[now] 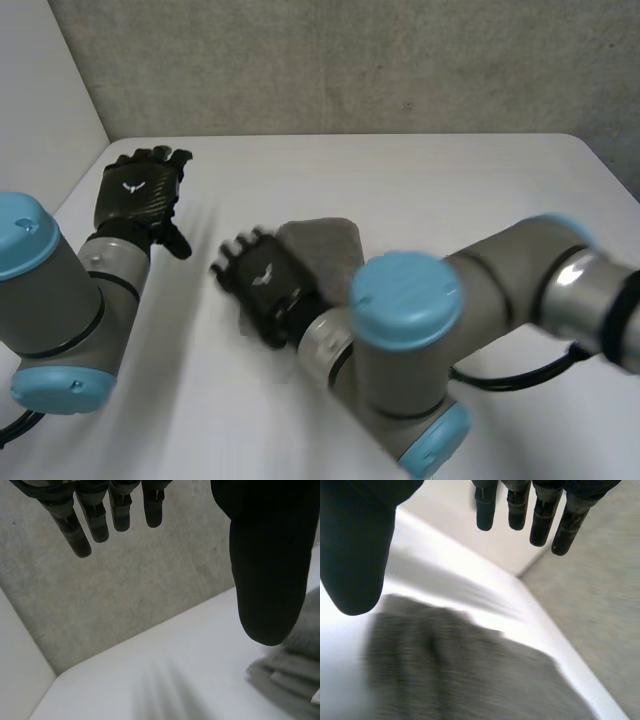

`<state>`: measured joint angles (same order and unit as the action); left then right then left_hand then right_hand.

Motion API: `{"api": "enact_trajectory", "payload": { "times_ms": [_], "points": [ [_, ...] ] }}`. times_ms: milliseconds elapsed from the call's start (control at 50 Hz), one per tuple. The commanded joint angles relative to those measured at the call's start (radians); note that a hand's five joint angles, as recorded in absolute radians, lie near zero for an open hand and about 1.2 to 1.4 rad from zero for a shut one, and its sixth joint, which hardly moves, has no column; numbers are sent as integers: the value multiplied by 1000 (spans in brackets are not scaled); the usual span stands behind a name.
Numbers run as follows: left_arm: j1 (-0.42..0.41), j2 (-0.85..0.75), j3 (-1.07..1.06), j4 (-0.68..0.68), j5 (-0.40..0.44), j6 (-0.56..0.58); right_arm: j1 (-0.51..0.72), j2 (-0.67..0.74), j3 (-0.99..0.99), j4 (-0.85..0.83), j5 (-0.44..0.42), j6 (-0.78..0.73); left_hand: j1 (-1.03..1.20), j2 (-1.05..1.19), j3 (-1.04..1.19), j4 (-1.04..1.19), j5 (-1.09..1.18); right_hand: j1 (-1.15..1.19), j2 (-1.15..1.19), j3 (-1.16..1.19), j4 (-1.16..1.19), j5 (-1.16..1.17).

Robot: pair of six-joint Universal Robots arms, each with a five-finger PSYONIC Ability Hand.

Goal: Fold the towel.

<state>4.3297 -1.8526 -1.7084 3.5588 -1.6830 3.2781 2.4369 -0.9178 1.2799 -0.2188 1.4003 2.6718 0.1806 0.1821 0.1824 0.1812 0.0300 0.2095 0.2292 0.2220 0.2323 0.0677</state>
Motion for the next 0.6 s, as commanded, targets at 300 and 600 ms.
{"api": "enact_trajectory", "payload": {
  "times_ms": [300, 600],
  "points": [
    [-219, -267, 251, -38, 213, -156, -357, -153, 101, 139, 54, 476, 53, 52, 52, 53, 30, -35, -55, -48, -58, -68],
    [-160, -404, 319, -219, 189, -181, -343, 7, -54, 225, -21, 504, 53, 52, 52, 53, 30, -35, -55, -48, -58, -68]
  ]
}}
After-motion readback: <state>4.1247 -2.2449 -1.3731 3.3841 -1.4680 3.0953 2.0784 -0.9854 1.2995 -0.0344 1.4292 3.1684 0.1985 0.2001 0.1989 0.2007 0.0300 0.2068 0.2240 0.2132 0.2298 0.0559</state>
